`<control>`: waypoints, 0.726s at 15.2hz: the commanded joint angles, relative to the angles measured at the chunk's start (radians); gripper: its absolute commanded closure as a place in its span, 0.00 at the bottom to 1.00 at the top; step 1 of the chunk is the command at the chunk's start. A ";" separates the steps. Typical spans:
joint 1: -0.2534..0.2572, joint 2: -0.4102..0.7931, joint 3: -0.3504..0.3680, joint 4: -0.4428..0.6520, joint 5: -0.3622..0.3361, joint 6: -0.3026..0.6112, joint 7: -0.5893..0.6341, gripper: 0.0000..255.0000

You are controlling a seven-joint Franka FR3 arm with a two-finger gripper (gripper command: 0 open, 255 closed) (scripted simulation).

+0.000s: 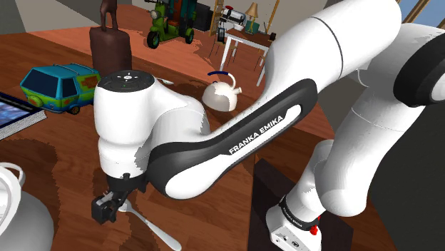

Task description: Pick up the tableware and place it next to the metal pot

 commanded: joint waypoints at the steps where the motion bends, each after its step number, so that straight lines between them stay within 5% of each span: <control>1: 0.000 0.000 0.000 0.000 0.000 0.000 0.000 0.00; 6: -0.010 -0.087 0.007 0.046 0.066 -0.118 -0.046 0.00; 11: -0.009 -0.087 0.007 0.046 0.066 -0.118 -0.046 0.00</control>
